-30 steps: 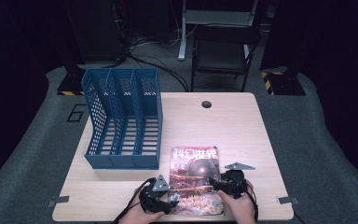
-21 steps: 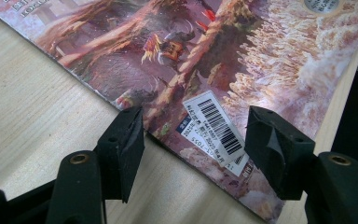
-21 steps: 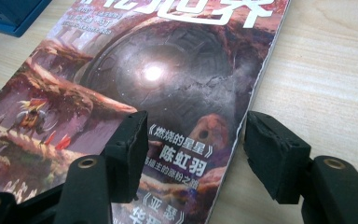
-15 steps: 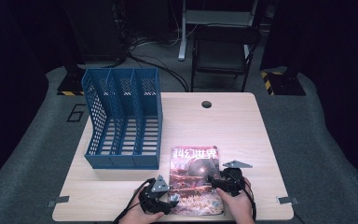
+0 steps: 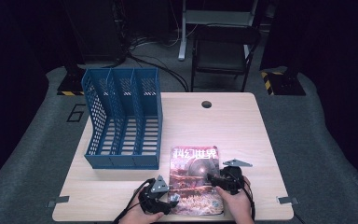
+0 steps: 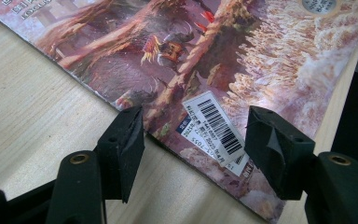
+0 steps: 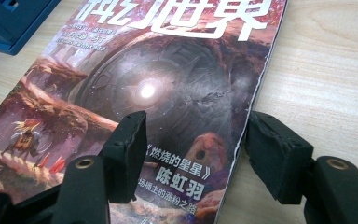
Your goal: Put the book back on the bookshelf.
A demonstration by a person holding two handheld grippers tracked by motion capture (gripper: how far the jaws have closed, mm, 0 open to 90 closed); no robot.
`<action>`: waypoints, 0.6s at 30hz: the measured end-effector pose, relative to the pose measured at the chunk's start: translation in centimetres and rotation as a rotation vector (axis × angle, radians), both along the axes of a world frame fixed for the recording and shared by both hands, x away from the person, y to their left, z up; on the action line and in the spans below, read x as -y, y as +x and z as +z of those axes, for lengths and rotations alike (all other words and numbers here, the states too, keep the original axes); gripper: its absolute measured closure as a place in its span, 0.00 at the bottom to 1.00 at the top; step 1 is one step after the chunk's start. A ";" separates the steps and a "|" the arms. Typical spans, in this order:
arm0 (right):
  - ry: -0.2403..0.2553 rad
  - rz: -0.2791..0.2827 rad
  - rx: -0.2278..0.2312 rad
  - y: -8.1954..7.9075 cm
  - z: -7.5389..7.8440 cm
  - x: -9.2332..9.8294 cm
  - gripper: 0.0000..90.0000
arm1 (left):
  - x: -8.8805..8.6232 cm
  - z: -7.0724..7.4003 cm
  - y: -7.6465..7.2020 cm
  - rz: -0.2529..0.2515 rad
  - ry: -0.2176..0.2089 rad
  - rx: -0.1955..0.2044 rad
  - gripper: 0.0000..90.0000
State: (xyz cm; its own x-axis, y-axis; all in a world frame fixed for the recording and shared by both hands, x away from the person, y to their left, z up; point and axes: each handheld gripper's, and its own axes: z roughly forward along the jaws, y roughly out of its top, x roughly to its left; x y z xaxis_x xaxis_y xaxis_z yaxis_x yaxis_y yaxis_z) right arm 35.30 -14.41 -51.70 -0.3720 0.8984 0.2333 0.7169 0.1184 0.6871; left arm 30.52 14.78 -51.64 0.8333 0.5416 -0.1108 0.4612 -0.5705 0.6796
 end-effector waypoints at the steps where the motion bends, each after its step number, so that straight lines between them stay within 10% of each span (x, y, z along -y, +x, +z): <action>1: -0.001 -0.002 0.001 0.0 0.0 0.0 0.43 | 0.0 0.0 0.0 -0.001 -0.001 0.000 0.42; 18: 0.115 -0.020 -0.026 0.3 0.3 1.0 0.48 | -0.2 -0.2 0.1 -0.004 -0.013 0.014 0.43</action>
State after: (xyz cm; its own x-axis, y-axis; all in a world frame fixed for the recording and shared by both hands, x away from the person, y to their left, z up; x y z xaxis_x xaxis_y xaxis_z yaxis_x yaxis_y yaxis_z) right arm 35.57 -15.43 -51.36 -0.3469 0.8722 0.3448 0.7362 0.0254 0.6763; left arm 30.62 14.93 -51.79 0.8369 0.5370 -0.1063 0.4495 -0.5633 0.6933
